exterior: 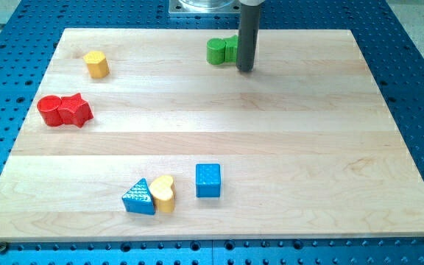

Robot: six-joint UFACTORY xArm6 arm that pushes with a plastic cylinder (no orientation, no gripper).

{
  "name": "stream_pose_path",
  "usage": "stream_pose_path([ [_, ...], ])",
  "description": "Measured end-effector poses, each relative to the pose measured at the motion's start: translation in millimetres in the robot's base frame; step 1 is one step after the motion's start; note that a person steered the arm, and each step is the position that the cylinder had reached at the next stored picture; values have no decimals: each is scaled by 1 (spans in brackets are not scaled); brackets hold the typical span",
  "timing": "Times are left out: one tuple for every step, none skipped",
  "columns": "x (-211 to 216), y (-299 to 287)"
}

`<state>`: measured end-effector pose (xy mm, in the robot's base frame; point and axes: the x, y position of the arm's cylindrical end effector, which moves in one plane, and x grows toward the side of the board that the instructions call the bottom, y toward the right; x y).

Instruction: Slide the green blocks diagonally to the cube

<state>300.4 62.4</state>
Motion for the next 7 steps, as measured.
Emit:
stream_pose_path([
  [1, -68],
  [-6, -133],
  [-19, -90],
  [-33, -23],
  [-35, -42],
  [-47, -63],
  [-68, -17],
])
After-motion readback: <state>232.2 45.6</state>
